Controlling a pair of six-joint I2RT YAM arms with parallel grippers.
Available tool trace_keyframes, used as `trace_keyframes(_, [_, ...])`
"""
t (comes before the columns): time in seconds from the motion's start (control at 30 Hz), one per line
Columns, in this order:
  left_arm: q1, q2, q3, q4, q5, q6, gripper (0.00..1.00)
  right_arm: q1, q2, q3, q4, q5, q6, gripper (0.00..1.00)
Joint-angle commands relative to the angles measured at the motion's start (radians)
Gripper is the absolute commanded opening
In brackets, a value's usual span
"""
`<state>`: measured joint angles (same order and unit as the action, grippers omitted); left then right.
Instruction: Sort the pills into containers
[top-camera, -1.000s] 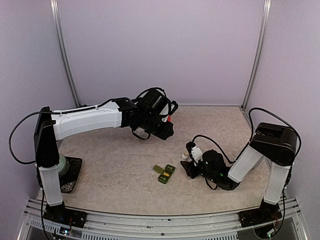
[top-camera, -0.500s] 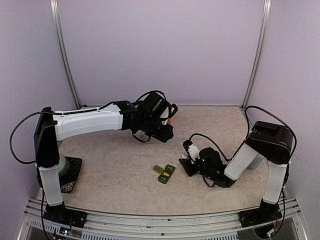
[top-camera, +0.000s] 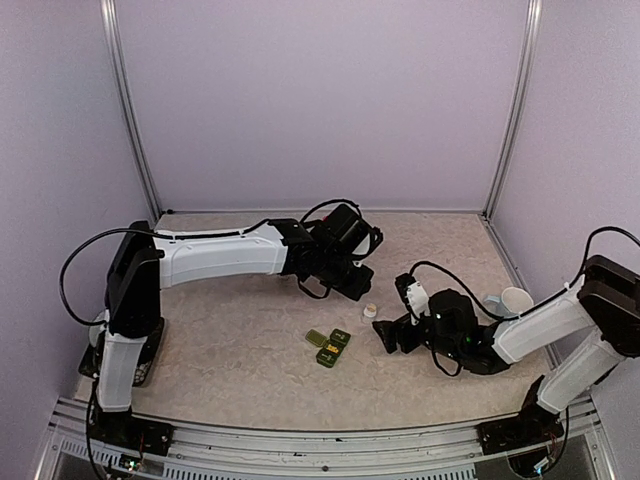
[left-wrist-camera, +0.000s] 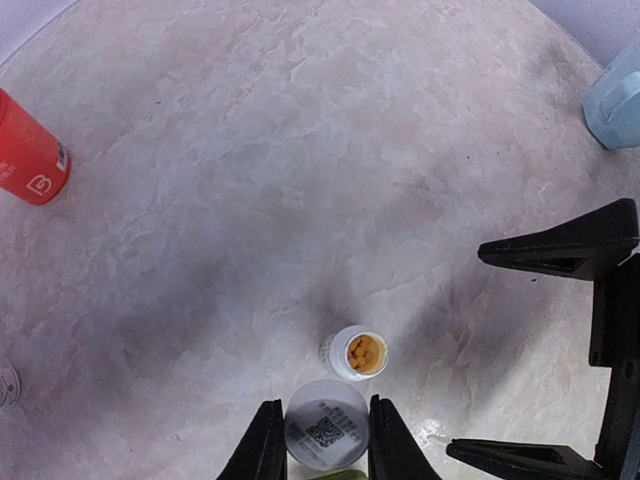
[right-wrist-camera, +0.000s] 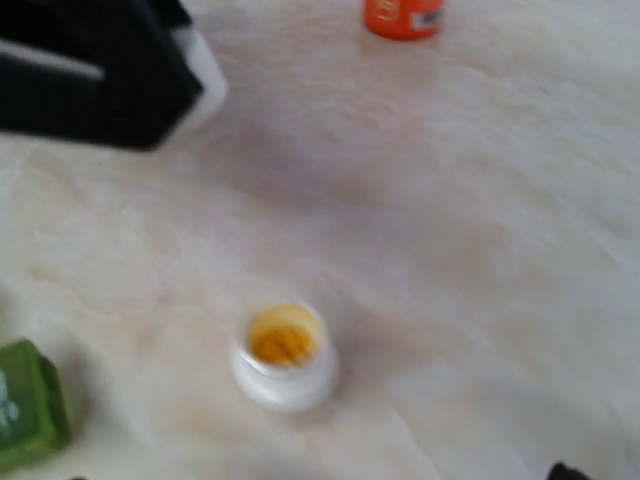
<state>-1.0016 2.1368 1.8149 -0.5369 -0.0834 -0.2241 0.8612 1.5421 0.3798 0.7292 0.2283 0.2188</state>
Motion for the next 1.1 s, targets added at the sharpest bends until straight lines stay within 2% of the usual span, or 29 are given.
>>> trace_keyframes(0.0, [-0.025,0.072,0.119,-0.038,-0.010,0.022,0.20,-0.007,-0.137,-0.009,-0.298,0.119,0.142,0.98])
trace_keyframes(0.13, [-0.044,0.127,0.185,-0.064,-0.019,0.032,0.20,-0.007,-0.236,0.015,-0.534,0.241,0.262,1.00])
trace_keyframes(0.3, [-0.052,0.171,0.223,-0.090,-0.024,0.033,0.20,-0.008,-0.317,0.035,-0.673,0.281,0.324,1.00])
trace_keyframes(0.53, [-0.058,0.207,0.241,-0.114,-0.058,0.043,0.20,-0.010,-0.408,0.014,-0.694,0.278,0.338,1.00])
trace_keyframes(0.83, [-0.068,0.255,0.308,-0.179,-0.140,0.066,0.20,-0.010,-0.429,0.000,-0.707,0.266,0.352,1.00])
trace_keyframes(1.07, [-0.070,0.266,0.321,-0.186,-0.120,0.069,0.21,-0.010,-0.446,-0.003,-0.706,0.270,0.344,1.00])
